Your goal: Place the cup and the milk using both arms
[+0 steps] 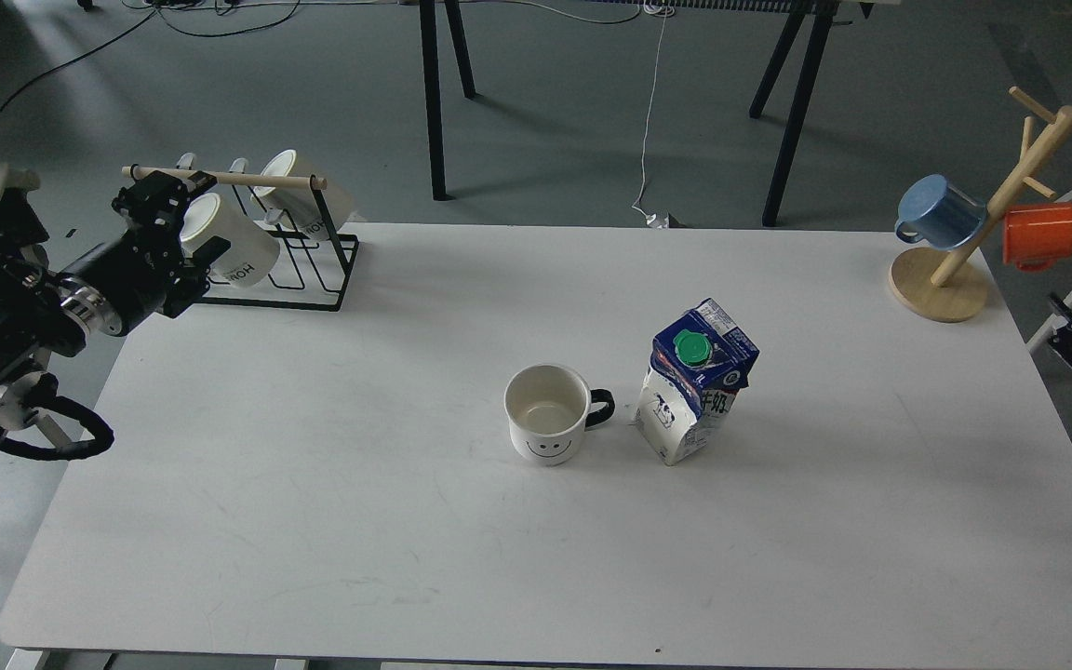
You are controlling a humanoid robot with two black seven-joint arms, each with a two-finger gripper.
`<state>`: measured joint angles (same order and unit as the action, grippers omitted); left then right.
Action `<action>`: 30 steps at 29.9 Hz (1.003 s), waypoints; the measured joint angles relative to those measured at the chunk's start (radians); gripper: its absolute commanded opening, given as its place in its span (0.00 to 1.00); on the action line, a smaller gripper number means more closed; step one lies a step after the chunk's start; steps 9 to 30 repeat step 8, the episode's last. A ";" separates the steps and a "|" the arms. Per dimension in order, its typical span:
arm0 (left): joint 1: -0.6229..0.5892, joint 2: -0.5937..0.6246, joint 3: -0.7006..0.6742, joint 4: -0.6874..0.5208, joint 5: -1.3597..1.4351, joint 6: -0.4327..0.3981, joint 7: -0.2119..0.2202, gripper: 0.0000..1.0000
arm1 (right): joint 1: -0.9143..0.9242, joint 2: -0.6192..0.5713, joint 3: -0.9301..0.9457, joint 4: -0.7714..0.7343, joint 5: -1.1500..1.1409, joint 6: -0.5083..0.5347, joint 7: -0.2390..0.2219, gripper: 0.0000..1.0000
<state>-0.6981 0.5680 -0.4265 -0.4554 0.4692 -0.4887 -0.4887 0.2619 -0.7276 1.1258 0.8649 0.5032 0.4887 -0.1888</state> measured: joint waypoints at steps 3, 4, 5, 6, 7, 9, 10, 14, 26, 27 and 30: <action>0.000 0.000 -0.001 0.000 -0.001 0.000 0.000 0.90 | 0.021 0.019 -0.028 -0.010 0.000 0.000 0.000 0.96; 0.000 0.000 -0.001 0.000 -0.001 0.000 0.000 0.89 | 0.023 0.026 -0.030 -0.010 0.000 0.000 0.000 0.96; -0.002 0.001 -0.001 0.000 -0.001 0.000 0.000 0.89 | 0.024 0.031 -0.032 -0.011 0.001 0.000 0.000 0.96; -0.006 0.002 -0.001 -0.001 -0.002 0.000 0.000 0.89 | 0.024 0.033 -0.033 -0.013 0.001 0.000 0.001 0.96; -0.009 0.004 -0.002 -0.001 -0.003 0.000 0.000 0.90 | 0.025 0.035 -0.033 -0.013 0.001 0.000 0.001 0.96; -0.010 0.007 -0.003 -0.002 -0.003 0.000 0.000 0.90 | 0.025 0.037 -0.033 -0.014 0.001 0.000 0.001 0.96; -0.010 0.007 -0.003 -0.002 -0.003 0.000 0.000 0.90 | 0.025 0.037 -0.033 -0.014 0.001 0.000 0.001 0.96; -0.010 0.007 -0.003 -0.002 -0.003 0.000 0.000 0.90 | 0.025 0.037 -0.033 -0.014 0.001 0.000 0.001 0.96; -0.010 0.007 -0.003 -0.002 -0.003 0.000 0.000 0.90 | 0.025 0.037 -0.033 -0.014 0.001 0.000 0.001 0.96; -0.010 0.007 -0.003 -0.002 -0.003 0.000 0.000 0.90 | 0.025 0.037 -0.033 -0.014 0.001 0.000 0.001 0.96; -0.010 0.007 -0.003 -0.002 -0.003 0.000 0.000 0.90 | 0.025 0.037 -0.033 -0.014 0.001 0.000 0.001 0.96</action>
